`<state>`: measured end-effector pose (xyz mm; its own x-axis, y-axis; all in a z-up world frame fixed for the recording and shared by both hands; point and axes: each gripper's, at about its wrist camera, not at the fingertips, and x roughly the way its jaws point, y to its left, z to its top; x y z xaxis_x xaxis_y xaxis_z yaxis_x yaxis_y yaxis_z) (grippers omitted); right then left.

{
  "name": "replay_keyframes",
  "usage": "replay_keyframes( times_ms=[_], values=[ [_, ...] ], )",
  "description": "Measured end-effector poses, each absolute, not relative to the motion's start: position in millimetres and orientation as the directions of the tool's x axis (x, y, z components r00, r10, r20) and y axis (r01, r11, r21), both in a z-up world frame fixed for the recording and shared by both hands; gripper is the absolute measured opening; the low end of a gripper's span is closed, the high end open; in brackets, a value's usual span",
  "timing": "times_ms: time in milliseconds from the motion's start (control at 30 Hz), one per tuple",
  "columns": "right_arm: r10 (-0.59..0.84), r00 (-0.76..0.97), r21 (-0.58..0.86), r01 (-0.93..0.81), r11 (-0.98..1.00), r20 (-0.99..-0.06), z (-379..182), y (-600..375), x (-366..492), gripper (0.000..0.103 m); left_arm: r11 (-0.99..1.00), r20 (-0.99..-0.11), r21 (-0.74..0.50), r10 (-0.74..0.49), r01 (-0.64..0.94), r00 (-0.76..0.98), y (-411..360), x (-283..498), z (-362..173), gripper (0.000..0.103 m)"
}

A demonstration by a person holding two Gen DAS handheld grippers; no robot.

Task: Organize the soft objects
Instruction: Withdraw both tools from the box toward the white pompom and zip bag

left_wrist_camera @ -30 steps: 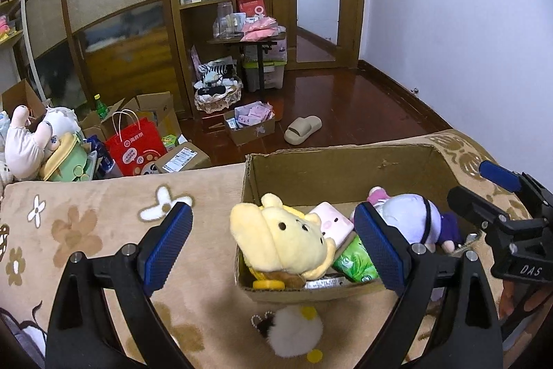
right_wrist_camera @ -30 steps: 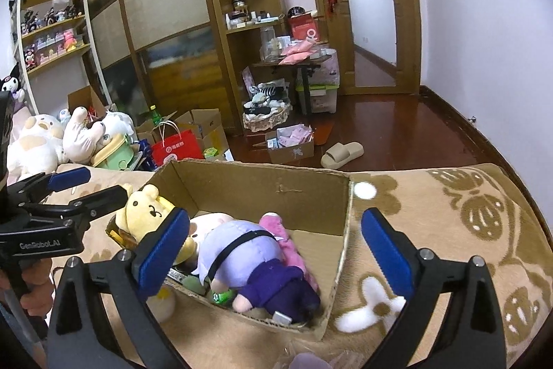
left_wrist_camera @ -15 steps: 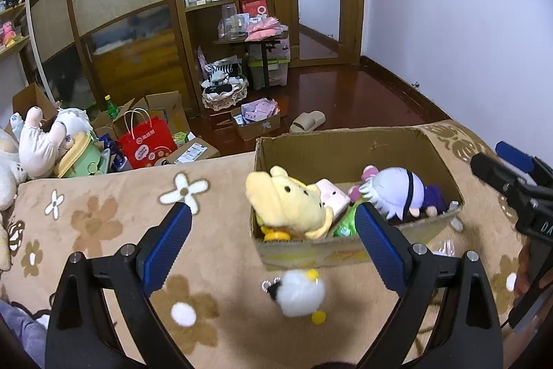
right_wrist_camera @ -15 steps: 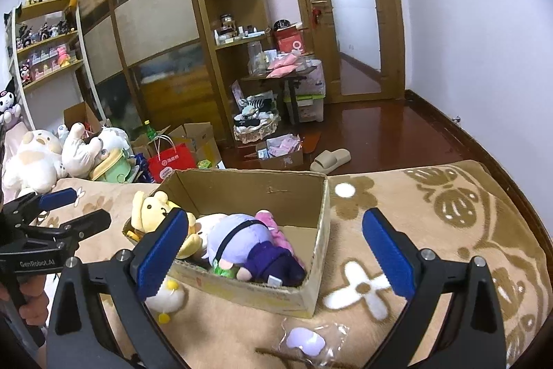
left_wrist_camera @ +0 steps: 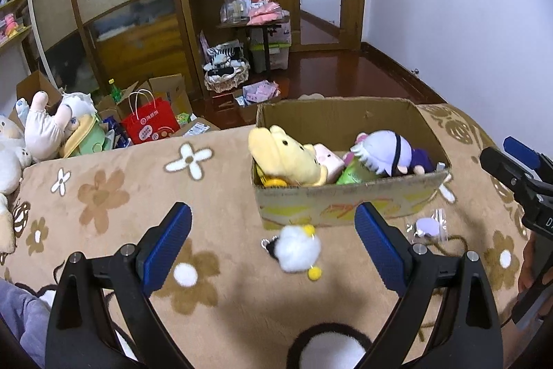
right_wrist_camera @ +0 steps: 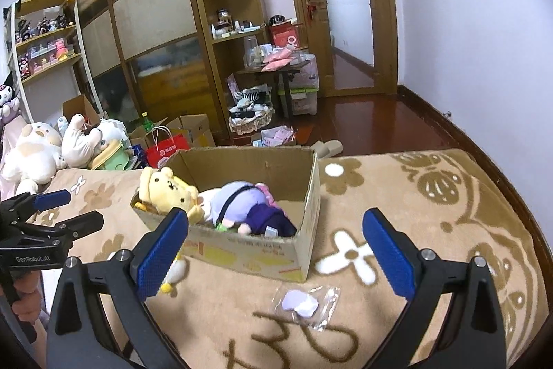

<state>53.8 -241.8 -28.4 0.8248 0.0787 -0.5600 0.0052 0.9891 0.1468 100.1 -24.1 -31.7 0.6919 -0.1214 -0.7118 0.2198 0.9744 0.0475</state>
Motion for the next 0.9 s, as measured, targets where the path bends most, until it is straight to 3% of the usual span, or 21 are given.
replay_keyframes(
  times_ms=[900],
  values=[
    [0.083, 0.636, 0.156, 0.058, 0.986, -0.767, -125, -230, 91, 0.103, 0.956, -0.843, 0.086, -0.081, 0.281, 0.532, -51, 137, -116, 0.094]
  ],
)
